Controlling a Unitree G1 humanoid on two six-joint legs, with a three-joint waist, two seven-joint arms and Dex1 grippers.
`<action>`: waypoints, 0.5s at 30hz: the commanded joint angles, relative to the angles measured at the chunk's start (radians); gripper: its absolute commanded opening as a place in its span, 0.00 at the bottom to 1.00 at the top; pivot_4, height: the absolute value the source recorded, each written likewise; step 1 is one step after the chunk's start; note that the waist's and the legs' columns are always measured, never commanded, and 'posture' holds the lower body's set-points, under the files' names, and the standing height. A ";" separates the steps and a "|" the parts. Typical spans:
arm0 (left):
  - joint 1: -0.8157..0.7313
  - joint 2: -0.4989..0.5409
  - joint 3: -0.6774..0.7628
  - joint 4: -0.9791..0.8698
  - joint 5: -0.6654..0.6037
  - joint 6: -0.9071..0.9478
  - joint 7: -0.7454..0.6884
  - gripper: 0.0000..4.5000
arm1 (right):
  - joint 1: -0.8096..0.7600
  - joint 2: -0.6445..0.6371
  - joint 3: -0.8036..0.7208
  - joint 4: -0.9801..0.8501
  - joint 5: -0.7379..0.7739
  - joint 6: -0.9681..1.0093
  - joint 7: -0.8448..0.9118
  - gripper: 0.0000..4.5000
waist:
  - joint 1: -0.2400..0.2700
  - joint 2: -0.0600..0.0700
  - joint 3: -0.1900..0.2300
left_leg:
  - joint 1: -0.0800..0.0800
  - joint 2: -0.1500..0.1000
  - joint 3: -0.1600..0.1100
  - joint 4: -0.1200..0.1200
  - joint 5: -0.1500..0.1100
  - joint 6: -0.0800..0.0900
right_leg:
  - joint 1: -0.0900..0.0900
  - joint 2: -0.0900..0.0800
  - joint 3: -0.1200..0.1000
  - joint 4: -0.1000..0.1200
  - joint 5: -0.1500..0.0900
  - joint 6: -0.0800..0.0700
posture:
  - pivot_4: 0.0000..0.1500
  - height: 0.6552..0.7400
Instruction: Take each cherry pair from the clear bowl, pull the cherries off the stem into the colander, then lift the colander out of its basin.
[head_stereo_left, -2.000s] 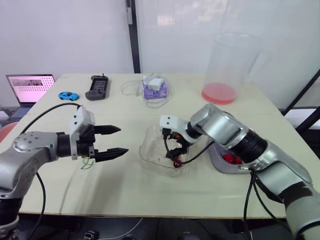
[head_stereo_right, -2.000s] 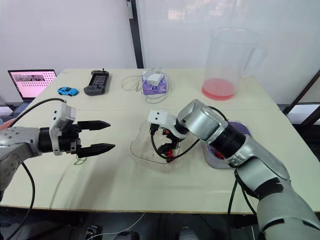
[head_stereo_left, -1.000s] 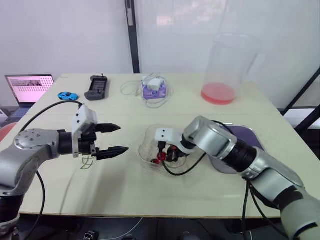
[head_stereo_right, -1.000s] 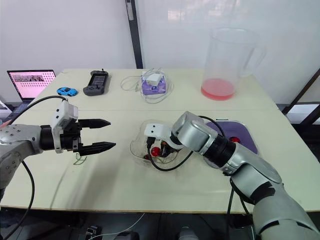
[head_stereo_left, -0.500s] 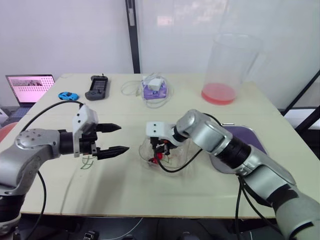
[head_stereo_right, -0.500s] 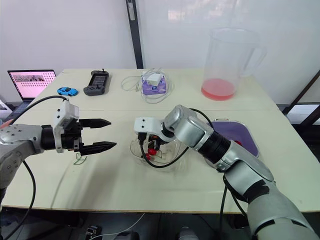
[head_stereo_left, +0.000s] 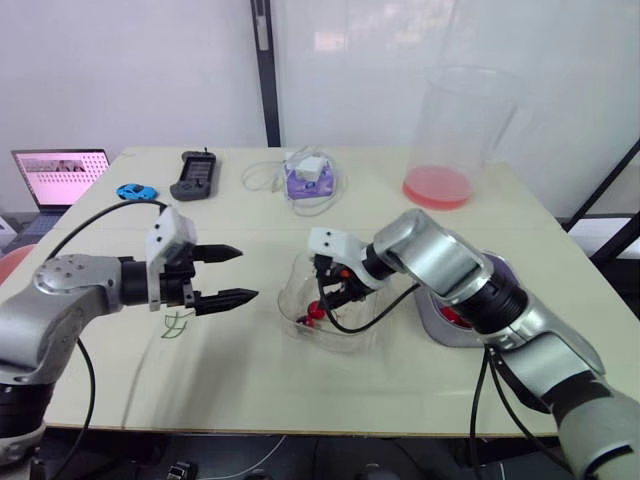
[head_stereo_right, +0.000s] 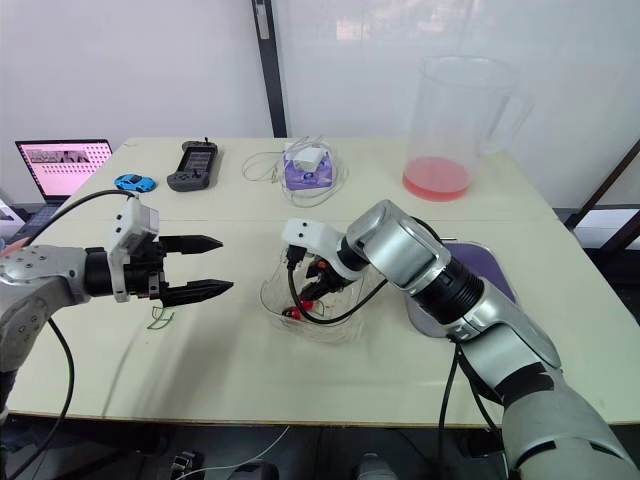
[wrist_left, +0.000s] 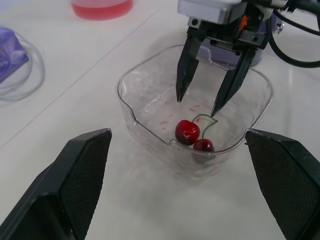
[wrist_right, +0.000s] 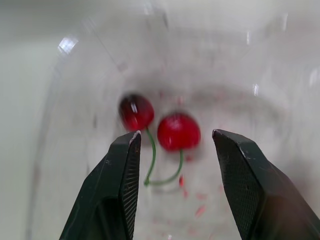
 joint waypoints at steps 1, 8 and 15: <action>-0.023 0.001 0.006 -0.006 0.003 -0.021 -0.006 1.00 | 0.005 0.018 -0.004 -0.023 -0.002 0.019 -0.048 0.55 | -0.001 0.000 0.000 | 0.000 0.000 0.000 0.000 0.000 0.000 | 0.000 0.000 0.000 0.000 0.000 0.000 | 1.00 0.92; -0.030 -0.001 -0.003 0.001 0.003 -0.018 -0.014 1.00 | 0.035 0.025 0.023 0.009 -0.009 0.016 -0.103 0.55 | -0.001 0.000 0.000 | 0.000 0.000 0.000 0.000 0.000 0.000 | 0.000 0.000 0.000 0.000 0.000 0.000 | 1.00 0.92; -0.037 -0.002 -0.007 0.006 0.007 -0.022 -0.016 1.00 | 0.038 0.030 0.026 0.030 -0.003 0.018 -0.127 0.15 | -0.001 0.000 0.000 | 0.000 0.000 0.000 0.000 0.000 0.000 | 0.000 0.000 0.000 0.000 0.000 0.000 | 1.00 0.92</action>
